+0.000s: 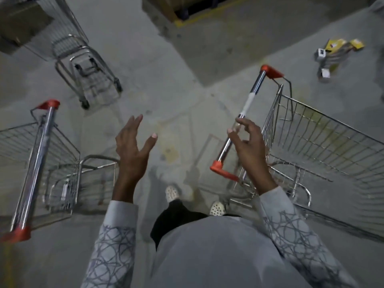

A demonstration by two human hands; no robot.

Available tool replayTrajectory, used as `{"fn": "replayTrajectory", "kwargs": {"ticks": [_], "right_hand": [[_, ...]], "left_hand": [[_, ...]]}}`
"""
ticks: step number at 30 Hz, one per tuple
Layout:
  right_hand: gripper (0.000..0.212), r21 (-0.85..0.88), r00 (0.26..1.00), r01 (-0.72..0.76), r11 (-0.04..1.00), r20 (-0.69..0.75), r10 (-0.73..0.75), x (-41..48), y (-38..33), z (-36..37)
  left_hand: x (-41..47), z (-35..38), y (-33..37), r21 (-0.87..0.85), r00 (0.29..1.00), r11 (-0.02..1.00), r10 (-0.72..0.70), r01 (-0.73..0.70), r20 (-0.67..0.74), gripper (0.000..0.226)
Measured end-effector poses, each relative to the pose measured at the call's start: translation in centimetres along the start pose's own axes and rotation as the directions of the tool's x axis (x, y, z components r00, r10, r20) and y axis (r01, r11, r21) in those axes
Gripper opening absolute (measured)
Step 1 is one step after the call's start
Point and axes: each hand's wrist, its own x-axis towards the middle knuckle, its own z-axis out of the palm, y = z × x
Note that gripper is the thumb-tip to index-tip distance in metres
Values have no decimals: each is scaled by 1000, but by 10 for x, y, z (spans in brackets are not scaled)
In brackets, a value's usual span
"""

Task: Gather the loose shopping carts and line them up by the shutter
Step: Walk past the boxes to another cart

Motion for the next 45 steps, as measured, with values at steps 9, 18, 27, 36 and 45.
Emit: {"fn": "replayTrajectory", "kwargs": {"ticks": [9,18,27,36,45], "right_hand": [[73,-47,935,-122,991,-341,99,82,8,55],[62,68,637,-211,975,-747,190,119,-29,95],[32,323,378,-294,899,-825,420,101,-11,76],[24,388,173,-456,801,-844,507,84,-19,68],[107,292,122,-886,361,-605,787,65,-23,113]], "left_hand": [[200,32,-3,-60,958,990,138,-127,251,65],[382,111,82,-356,701,905,409,-232,584,46],[318,251,182,-649,46,733,669,-207,741,44],[275,344,207,-683,-374,670,578,-291,726,23],[279,396,197,-731,-637,87,429,-677,641,32]]}}
